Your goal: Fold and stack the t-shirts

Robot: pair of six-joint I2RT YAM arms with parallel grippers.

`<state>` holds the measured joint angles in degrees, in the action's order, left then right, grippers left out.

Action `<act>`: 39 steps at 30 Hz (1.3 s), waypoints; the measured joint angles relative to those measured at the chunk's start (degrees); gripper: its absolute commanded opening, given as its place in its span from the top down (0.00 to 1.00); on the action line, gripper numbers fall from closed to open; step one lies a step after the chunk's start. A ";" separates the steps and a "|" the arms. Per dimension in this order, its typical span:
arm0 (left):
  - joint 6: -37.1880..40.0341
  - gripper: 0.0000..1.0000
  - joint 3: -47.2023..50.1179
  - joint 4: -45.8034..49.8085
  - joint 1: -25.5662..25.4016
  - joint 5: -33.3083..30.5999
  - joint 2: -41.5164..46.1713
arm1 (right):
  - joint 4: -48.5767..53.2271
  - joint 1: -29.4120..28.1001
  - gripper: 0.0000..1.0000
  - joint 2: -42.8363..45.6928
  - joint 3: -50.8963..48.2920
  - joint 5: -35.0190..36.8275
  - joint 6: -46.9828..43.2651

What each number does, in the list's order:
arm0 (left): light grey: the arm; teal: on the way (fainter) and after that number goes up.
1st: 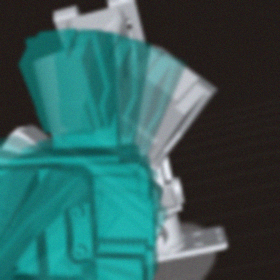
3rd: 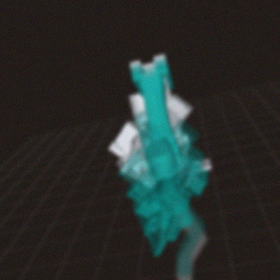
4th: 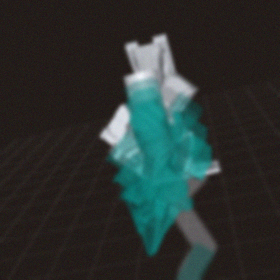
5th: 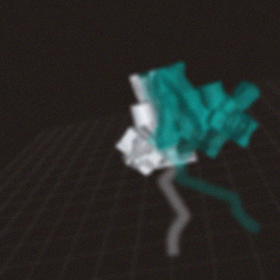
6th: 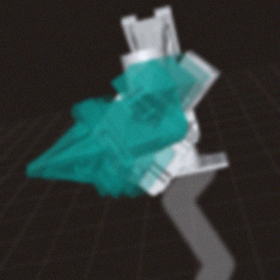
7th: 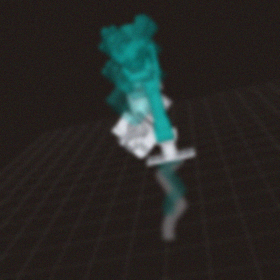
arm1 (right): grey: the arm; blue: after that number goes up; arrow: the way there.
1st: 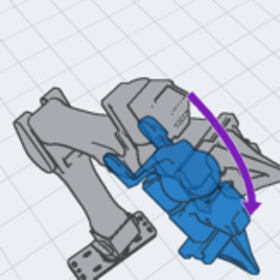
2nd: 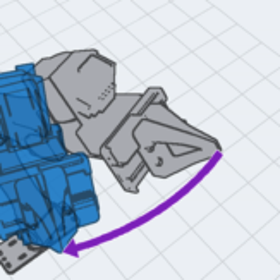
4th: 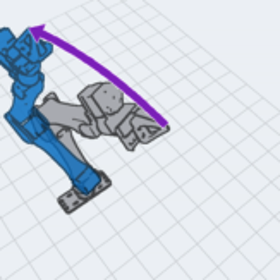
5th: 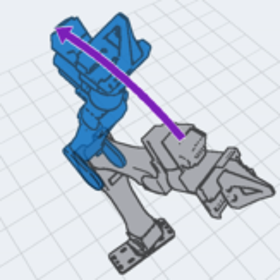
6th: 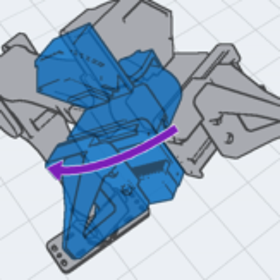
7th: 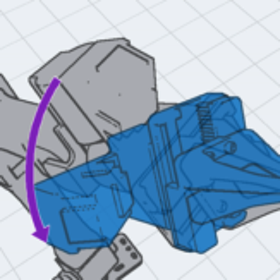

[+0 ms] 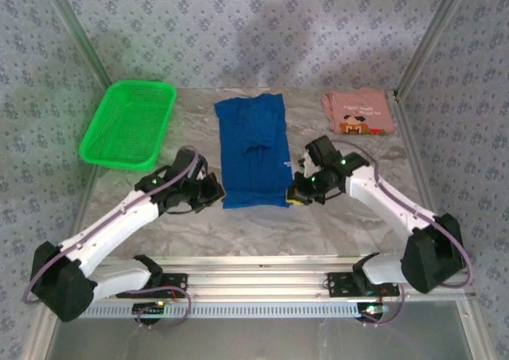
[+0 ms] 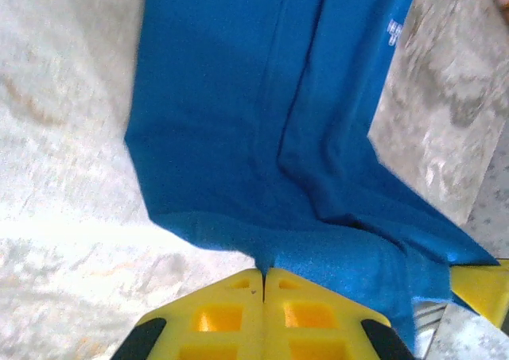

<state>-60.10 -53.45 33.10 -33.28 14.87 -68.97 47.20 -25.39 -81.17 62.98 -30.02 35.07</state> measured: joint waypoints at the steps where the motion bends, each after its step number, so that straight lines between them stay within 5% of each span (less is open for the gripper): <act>1: 1.20 1.00 -1.88 -0.04 1.18 0.63 -2.08 | 0.90 1.22 1.00 -2.27 2.23 -0.39 -1.53; 11: 9.44 1.00 -13.22 -1.46 8.94 5.35 -17.62 | 7.50 8.68 1.00 -23.85 24.85 -2.91 -13.27; 26: 14.67 1.00 -20.90 -3.41 13.46 8.33 -32.54 | 11.93 10.91 0.98 -43.28 43.39 -4.52 -18.01; 37: 17.29 1.00 -26.86 -3.52 15.91 8.81 -39.58 | 13.31 10.99 0.86 -49.31 49.72 -4.76 -18.21; 39: 17.62 1.00 -28.15 -3.34 16.00 9.05 -40.94 | 13.46 11.17 0.78 -50.80 50.99 -4.79 -17.99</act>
<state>-42.48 -81.60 29.76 -17.28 23.92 -109.91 60.66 -14.22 -131.96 113.97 -34.81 17.08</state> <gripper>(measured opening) 0.041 0.157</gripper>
